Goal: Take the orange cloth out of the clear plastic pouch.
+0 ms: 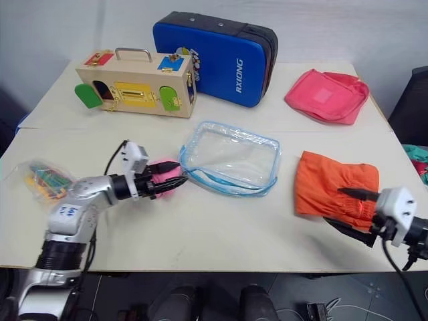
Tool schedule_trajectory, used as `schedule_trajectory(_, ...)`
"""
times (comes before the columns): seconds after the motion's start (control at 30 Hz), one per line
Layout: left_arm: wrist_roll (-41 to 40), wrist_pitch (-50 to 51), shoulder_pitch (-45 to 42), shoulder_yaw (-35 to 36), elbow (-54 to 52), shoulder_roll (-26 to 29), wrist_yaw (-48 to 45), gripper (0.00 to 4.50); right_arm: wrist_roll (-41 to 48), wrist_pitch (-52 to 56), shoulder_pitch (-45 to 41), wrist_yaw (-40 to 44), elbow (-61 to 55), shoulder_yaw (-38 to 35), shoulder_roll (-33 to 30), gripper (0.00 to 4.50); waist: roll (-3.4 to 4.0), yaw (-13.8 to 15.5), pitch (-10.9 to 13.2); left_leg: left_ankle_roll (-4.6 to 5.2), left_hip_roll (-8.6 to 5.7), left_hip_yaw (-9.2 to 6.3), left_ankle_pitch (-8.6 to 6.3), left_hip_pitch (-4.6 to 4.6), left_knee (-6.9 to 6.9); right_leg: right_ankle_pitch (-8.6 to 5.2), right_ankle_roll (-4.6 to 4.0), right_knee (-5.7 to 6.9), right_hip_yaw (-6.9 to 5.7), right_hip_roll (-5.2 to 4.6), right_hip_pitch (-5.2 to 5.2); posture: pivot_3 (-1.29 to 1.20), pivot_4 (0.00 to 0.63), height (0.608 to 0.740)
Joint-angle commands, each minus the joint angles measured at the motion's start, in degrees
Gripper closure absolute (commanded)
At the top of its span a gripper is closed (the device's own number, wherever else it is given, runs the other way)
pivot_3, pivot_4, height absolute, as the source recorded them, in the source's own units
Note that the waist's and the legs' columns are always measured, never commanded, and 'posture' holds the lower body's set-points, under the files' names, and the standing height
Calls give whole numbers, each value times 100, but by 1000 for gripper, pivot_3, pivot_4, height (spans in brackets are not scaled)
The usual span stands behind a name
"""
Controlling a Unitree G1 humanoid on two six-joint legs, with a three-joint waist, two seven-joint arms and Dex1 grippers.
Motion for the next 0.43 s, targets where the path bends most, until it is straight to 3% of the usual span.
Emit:
schedule_trajectory(0.03, -277, -608, 414, 571, -81, 803, -1115, 1452, 936, 1170, 248, -513, -1512, -444, 19, 24, 5, -20, -2, -3, 2, 0, -1, 2, -6, 0, -1, -12, 1, 2, 0, 0, 150, 740)
schedule_trajectory(0.1, -35, -1254, 757, 744, 105, 1160, -1387, 1452, 1211, 1407, 262, -551, -1958, -295, 199, 24, 5, -1, -2, -7, 5, -4, -2, 7, -11, -1, -2, -17, 0, 5, 3, 0, 150, 740)
schedule_trajectory(0.2, 54, -2206, 1702, 1224, 234, 1431, -1842, 1452, 216, 383, 212, -64, -2058, 632, 681, 24, 3, -5, -4, -3, 3, -7, -4, 8, -12, -1, -2, -32, -1, -1, 10, 0, 150, 740)
schedule_trajectory(0.3, 163, -2465, 2314, 1421, 12, 1414, -1597, 1452, -609, -506, 110, 85, -1525, 1081, 1125, 24, 2, 27, -2, 9, -2, -4, -13, 4, -14, -1, -2, -39, 2, -8, 10, 0, 150, 740)
schedule_trajectory(0.43, 266, -2758, 2790, 1542, -180, 1257, -1260, 1452, -978, -934, 131, -52, -1115, 1190, 1500, 24, 3, 125, -2, 18, -8, -7, -16, 1, 1, 0, -1, -36, 4, -17, 14, 0, 150, 740)
